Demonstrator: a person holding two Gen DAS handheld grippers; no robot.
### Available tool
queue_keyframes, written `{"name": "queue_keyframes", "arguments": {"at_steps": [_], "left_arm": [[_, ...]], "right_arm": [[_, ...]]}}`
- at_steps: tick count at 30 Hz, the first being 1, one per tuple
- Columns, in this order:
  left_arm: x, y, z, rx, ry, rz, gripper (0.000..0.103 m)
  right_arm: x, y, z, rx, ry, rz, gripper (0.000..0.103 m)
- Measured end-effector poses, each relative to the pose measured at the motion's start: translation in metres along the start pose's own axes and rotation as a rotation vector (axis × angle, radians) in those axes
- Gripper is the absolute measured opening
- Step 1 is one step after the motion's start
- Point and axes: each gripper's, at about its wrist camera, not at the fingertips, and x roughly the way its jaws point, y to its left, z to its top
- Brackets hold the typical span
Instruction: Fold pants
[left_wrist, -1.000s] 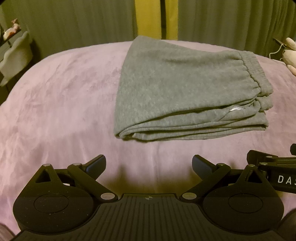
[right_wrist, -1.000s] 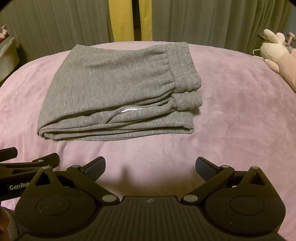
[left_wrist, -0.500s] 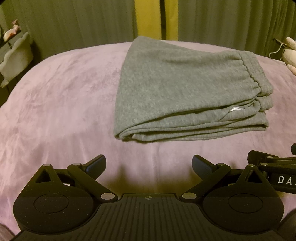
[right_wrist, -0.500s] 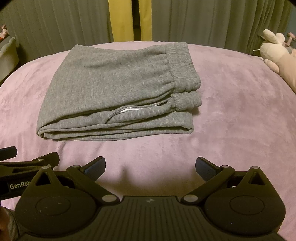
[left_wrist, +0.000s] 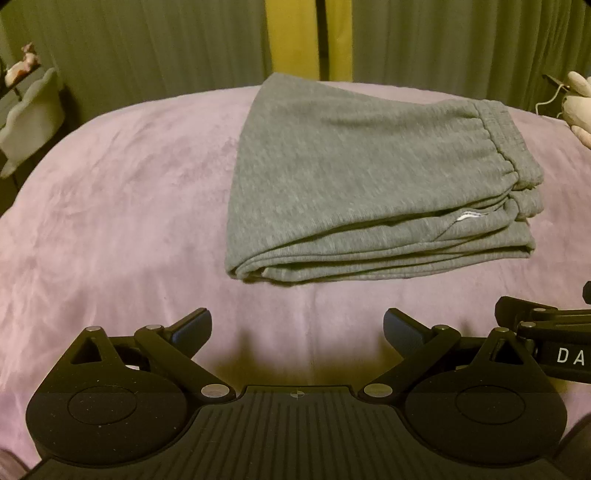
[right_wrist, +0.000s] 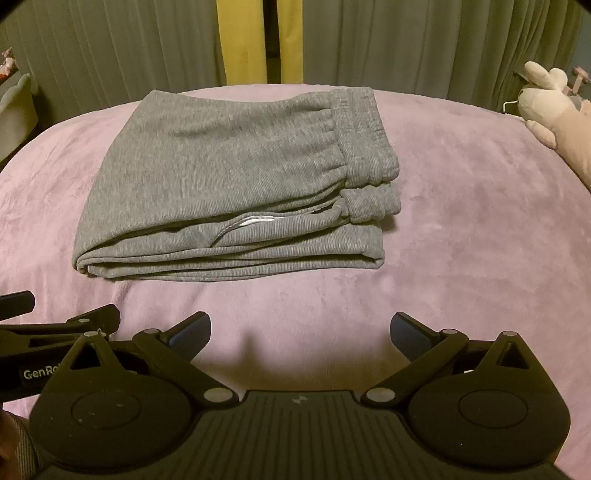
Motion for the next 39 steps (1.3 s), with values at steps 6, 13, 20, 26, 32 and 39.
{"name": "queue_keyframes", "arguments": {"at_steps": [6, 13, 20, 26, 32, 39], "left_arm": [[0.0008, -0.0002, -0.0003, 0.003, 0.002, 0.001, 0.102], [0.0019, -0.0009, -0.0012, 0.005, 0.004, 0.002, 0.102], [0.0024, -0.0011, -0.0009, 0.005, 0.005, -0.001, 0.102], [0.0028, -0.0016, -0.0004, 0.005, 0.004, -0.003, 0.102], [0.0027, -0.0014, -0.0004, 0.005, 0.006, -0.005, 0.102], [0.0029, -0.0013, -0.0007, 0.002, 0.008, -0.008, 0.102]], "right_arm": [[0.0002, 0.0002, 0.0001, -0.002, 0.002, -0.002, 0.103], [0.0001, 0.0013, -0.0008, -0.005, 0.004, -0.006, 0.103], [0.0002, 0.0015, -0.0007, -0.005, 0.003, -0.006, 0.103], [0.0002, 0.0002, -0.0005, 0.000, 0.004, -0.005, 0.103], [0.0004, 0.0000, -0.0003, 0.000, 0.005, -0.007, 0.103], [0.0001, 0.0023, -0.0004, -0.008, 0.005, -0.010, 0.103]]}}
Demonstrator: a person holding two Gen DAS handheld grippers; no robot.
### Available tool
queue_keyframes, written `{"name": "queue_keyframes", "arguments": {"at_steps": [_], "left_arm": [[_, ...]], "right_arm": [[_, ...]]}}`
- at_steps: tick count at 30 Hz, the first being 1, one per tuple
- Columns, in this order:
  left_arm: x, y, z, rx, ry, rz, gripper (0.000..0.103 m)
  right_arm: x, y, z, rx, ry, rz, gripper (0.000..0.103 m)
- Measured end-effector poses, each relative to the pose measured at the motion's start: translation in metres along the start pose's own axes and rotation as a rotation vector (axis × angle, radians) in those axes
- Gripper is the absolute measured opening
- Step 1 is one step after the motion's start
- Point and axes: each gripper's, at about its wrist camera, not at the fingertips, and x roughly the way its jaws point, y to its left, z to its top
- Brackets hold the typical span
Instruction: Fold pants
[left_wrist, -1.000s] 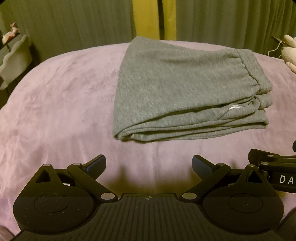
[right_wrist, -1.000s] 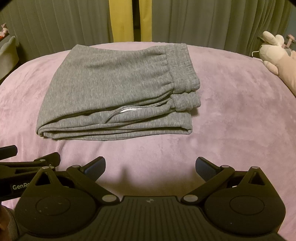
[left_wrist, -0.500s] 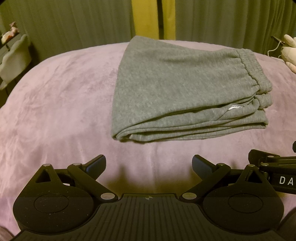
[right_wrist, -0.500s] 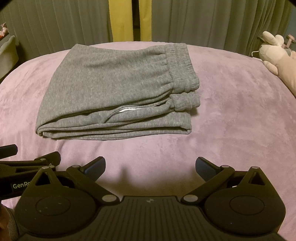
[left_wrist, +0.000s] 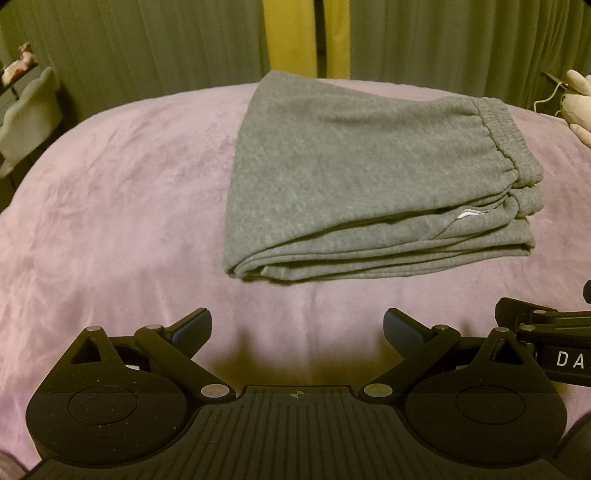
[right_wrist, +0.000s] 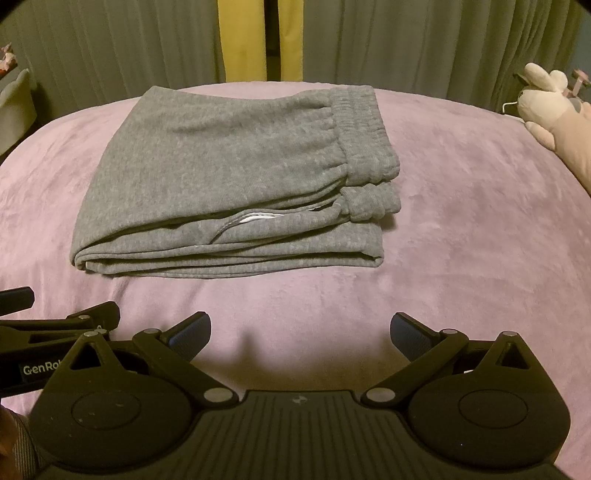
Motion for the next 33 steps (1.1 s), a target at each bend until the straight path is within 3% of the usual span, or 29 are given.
{"name": "queue_keyframes", "arguments": {"at_steps": [33], "left_arm": [[-0.0046, -0.0022, 0.0068, 0.017, -0.014, -0.013, 0.102]], "right_arm": [[-0.0007, -0.0063, 0.0042, 0.007, -0.002, 0.002, 0.103]]}}
